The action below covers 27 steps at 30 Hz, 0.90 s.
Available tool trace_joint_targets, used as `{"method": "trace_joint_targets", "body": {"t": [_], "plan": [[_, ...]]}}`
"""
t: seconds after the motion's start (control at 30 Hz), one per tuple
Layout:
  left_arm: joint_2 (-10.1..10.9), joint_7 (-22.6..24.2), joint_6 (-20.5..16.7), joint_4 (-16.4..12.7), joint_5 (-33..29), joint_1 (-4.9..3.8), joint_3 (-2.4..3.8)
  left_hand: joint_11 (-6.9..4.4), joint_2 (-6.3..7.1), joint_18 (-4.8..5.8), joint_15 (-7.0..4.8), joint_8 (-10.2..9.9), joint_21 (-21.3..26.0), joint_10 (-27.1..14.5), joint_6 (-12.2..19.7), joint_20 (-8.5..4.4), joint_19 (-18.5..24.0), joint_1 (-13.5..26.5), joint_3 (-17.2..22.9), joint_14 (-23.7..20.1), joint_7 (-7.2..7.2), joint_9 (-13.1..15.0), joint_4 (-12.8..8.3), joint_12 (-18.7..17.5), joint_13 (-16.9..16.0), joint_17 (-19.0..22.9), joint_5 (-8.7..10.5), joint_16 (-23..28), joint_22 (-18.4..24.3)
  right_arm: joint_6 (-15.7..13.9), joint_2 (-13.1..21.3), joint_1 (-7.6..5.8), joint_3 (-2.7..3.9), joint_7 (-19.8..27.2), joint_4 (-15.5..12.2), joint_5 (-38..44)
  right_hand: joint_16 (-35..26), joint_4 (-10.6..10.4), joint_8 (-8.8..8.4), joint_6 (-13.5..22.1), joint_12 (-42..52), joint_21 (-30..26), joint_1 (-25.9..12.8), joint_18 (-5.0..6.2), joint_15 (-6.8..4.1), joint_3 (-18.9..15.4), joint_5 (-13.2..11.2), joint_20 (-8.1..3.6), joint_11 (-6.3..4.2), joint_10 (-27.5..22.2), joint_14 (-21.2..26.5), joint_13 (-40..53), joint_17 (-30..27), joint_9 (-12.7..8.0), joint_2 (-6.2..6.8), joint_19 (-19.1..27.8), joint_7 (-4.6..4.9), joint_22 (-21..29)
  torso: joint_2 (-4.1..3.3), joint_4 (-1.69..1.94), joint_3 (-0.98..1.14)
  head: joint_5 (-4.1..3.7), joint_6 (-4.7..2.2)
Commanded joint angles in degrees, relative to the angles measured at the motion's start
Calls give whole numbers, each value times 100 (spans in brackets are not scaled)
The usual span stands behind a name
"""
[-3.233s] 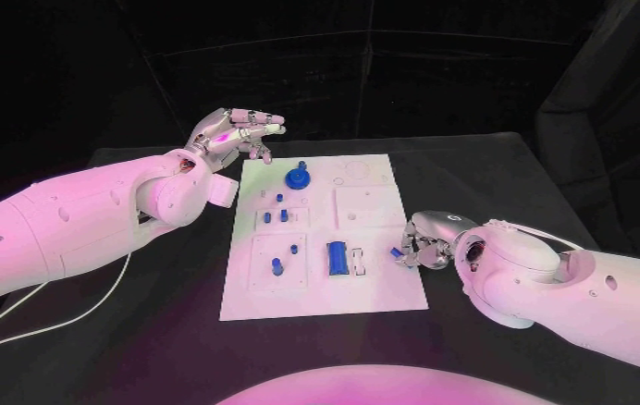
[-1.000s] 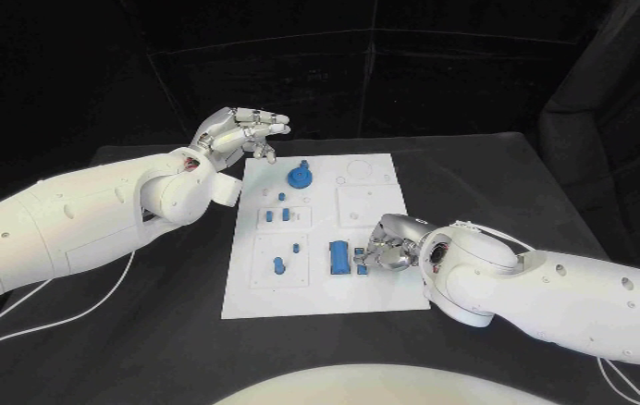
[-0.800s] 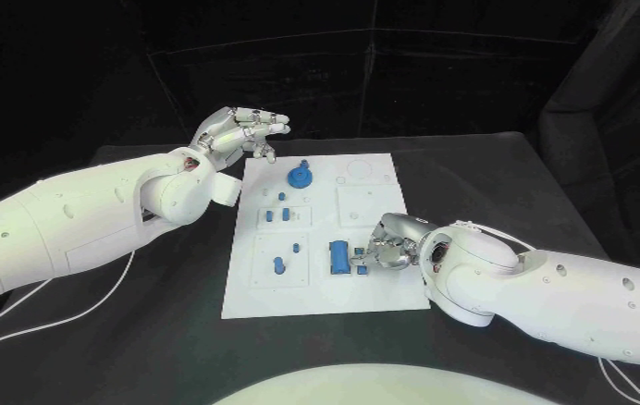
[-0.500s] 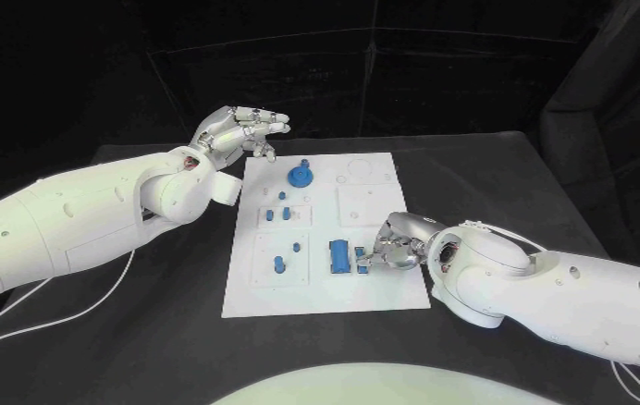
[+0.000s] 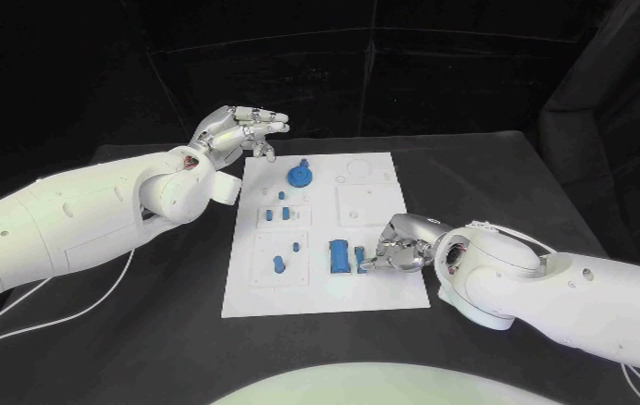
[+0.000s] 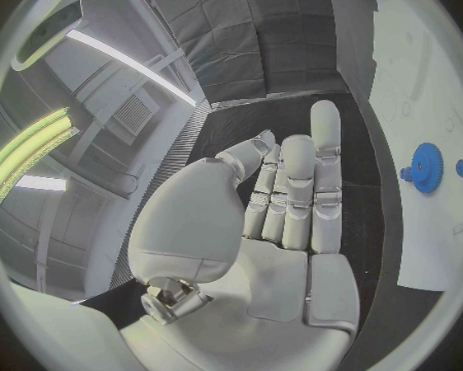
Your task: Assemble the parts on the task board
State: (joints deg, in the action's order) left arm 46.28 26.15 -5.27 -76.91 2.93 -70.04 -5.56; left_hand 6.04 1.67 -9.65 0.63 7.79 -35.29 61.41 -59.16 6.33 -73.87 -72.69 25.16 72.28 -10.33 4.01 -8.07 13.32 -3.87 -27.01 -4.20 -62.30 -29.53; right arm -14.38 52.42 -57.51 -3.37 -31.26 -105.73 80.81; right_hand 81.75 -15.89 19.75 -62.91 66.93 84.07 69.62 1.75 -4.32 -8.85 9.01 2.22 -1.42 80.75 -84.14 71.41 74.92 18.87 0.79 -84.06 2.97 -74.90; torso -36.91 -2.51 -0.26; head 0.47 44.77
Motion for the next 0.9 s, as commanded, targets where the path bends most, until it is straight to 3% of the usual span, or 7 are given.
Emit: {"method": "trace_joint_targets", "body": {"t": [0.03, 0.57, 0.9], "plan": [[-5, 15, 72, -2, -15, -7, 3, 4, -21, -76, 13, 31, 26, -36, 28, -17, 24, 18, 24, -35, 6, -5, 0, 38, 8, 7, -33, 4, 8, 194, -27, -6, 1, 131, 22, -2, -10, 16, -2, 30, -28, -7, 106, 34, -23, -34, -44, -19, 36, 11, -331, 6, 167, 13, -5, -39, 14, -849, -5, 20, -5, -1, -2], [-6, 14, 73, -3, -15, -7, 3, 4, -21, -76, 13, 31, 26, -36, 28, -17, 24, 18, 24, -35, 6, -5, 0, 38, 8, 7, -33, 4, 8, 474, -253, -6, 2, 31, 314, 133, -26, 249, 20, 36, -56, -23, 562, 38, -28, -72, 19, -21, 31, -6, -328, 4, 153, 72, -88, -28, 10, -841, -8, 5, -2, 36, 56], [-17, 13, 75, 5, -15, -7, 3, 4, -21, -76, 13, 31, 26, -36, 28, -17, 24, 18, 24, -35, 6, -5, 0, 38, 8, 7, -33, 4, 8, 139, -285, -6, 2, 81, 360, 192, -21, 190, 35, 20, -44, -19, 497, 36, -27, -158, 32, -23, 32, 5, -331, 18, 164, 95, -152, -33, 12, -848, -1, 8, 1, 34, 63]]}}
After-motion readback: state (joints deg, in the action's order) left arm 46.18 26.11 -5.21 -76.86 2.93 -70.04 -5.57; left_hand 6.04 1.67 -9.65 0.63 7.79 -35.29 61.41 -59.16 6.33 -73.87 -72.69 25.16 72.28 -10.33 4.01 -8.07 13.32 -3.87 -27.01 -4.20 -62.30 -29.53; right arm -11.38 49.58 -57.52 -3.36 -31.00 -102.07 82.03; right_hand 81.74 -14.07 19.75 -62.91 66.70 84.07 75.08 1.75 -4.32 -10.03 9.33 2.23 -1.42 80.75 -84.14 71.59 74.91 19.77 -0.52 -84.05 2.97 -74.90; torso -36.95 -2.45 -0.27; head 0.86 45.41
